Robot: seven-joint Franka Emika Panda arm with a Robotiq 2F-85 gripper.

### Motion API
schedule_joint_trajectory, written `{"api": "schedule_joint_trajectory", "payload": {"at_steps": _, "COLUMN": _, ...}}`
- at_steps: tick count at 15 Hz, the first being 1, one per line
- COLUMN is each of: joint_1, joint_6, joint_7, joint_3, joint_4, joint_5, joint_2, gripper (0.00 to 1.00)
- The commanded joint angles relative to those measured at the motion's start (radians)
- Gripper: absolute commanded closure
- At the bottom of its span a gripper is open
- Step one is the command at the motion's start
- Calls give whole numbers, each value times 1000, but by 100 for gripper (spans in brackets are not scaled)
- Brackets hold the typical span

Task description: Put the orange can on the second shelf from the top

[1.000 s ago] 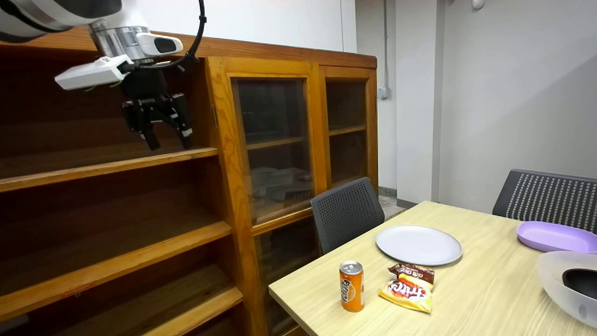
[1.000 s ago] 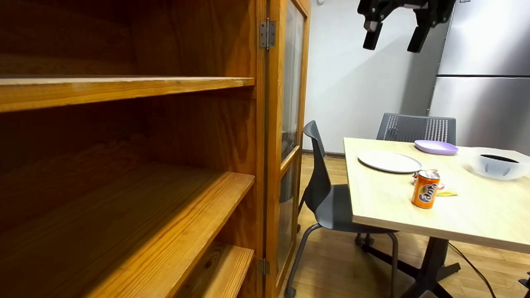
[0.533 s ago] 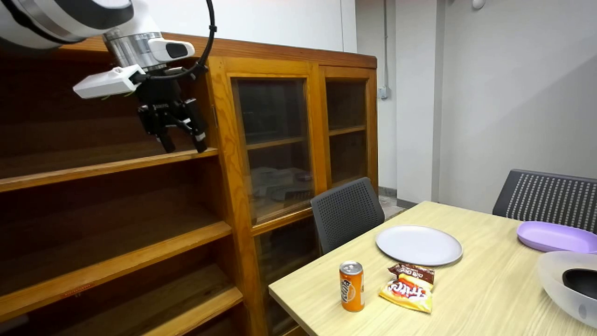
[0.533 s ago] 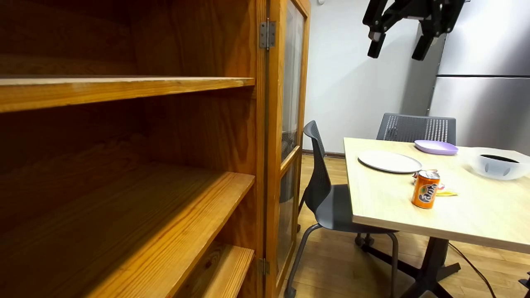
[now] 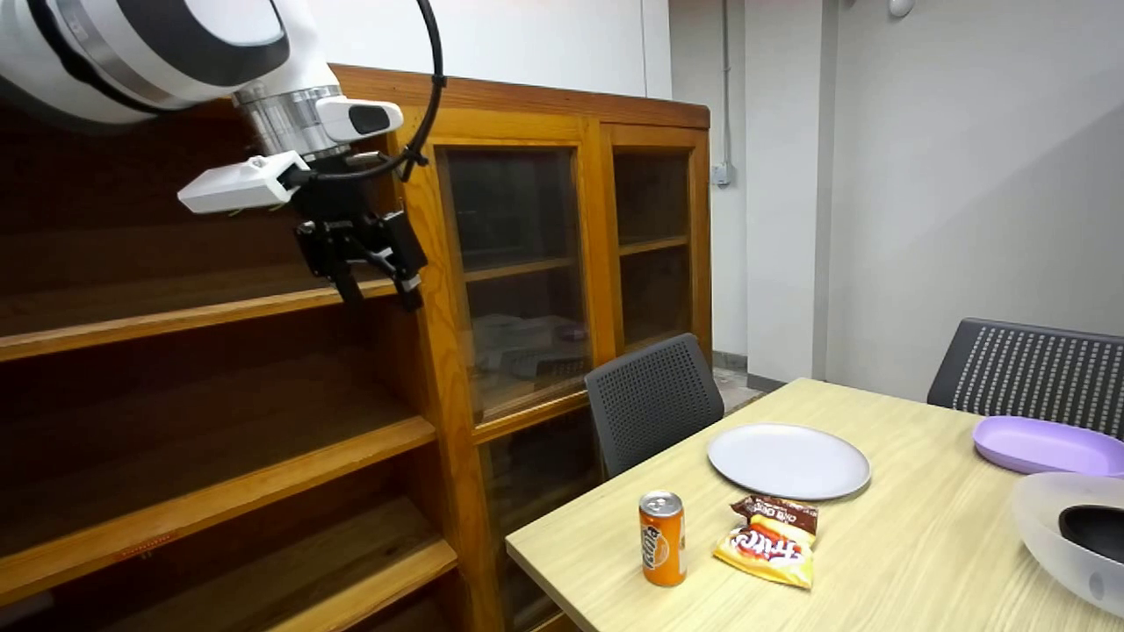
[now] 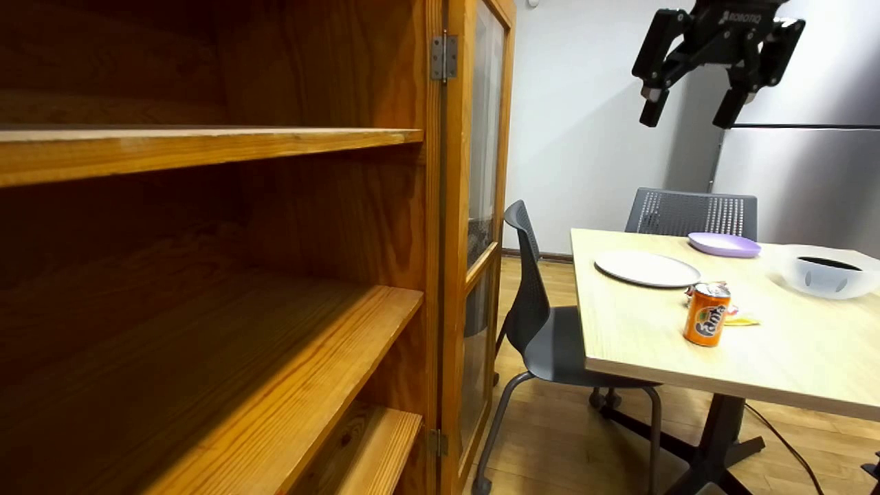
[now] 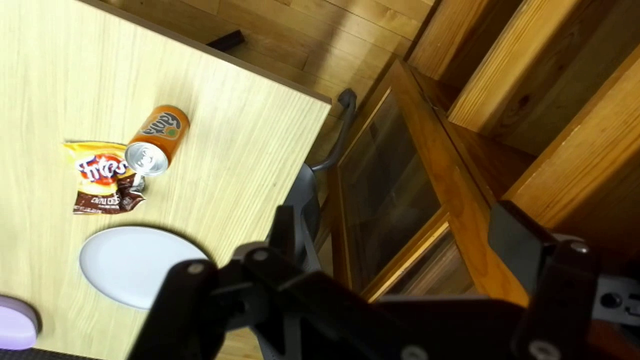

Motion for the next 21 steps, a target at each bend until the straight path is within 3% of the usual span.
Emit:
{"api": "schedule_joint_trajectory", "payload": {"at_steps": 1, "joint_1": -43, "joint_6": 39, "joint_7": -11, "joint_3": -11, "joint_4": -69, "joint_5": -49, "joint_2": -41, "gripper": 0}}
{"api": "schedule_joint_trajectory", "payload": {"at_steps": 10, "joint_1": -147, "joint_6": 197, "joint_7": 30, "joint_3": -20, "joint_4": -155, "joint_5": -162, "joint_2": -7, "gripper": 0}}
{"api": "schedule_joint_trajectory", "payload": {"at_steps": 11, "joint_1": -158, "joint_6": 200, "joint_7": 33, "joint_3": -22, "joint_4": -105, "joint_5": -161, "joint_2": 45, "gripper": 0}}
{"api": "schedule_joint_trajectory", "payload": {"at_steps": 14, "joint_1": -199, "joint_6": 239, "joint_7": 64, "joint_3": -22, "joint_4": -107, "joint_5": -154, "joint_2": 80, "gripper": 0}}
{"api": "schedule_joint_trajectory", "payload": {"at_steps": 15, "joint_1": -164, "joint_6": 202, "joint_7": 13, "joint_3": -37, "joint_4": -108, "joint_5": -132, "joint_2": 50, "gripper": 0}}
{"api": "schedule_joint_trajectory", "payload": {"at_steps": 21, "joint_1": -182, "joint_6": 220, "joint_7": 30, "joint_3": -38, "joint_4": -108, "joint_5": -133, "joint_2": 74, "gripper": 0}}
